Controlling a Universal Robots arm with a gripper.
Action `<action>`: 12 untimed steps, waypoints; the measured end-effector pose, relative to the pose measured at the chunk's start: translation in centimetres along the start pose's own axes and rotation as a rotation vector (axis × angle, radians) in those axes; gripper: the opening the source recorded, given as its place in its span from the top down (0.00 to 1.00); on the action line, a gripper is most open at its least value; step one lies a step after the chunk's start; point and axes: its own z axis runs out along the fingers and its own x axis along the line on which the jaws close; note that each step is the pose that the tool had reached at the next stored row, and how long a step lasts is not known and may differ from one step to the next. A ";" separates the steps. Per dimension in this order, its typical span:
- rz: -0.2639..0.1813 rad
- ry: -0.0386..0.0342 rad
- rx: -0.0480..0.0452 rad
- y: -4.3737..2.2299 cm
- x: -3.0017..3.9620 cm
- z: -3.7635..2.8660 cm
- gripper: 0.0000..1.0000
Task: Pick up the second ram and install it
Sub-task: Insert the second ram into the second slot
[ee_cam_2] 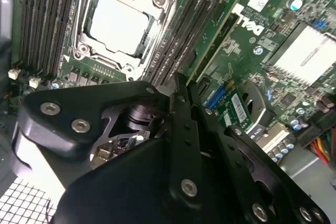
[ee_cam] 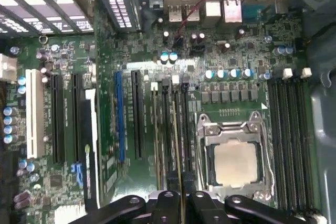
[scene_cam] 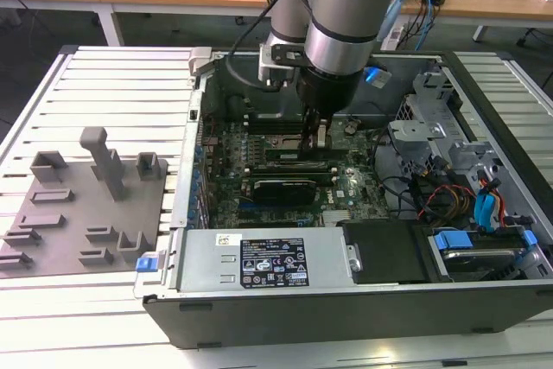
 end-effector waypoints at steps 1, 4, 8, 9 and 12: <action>0.002 0.0000 -0.0001 0.79 -0.11 1.34 0.86; 0.003 -0.0004 0.0001 0.83 -0.25 1.47 0.86; 0.003 0.0002 0.0001 0.88 -0.28 1.91 0.86; 0.003 0.0002 0.0001 0.88 -0.28 2.00 0.86; 0.003 0.0005 0.0000 0.89 -0.41 2.30 0.86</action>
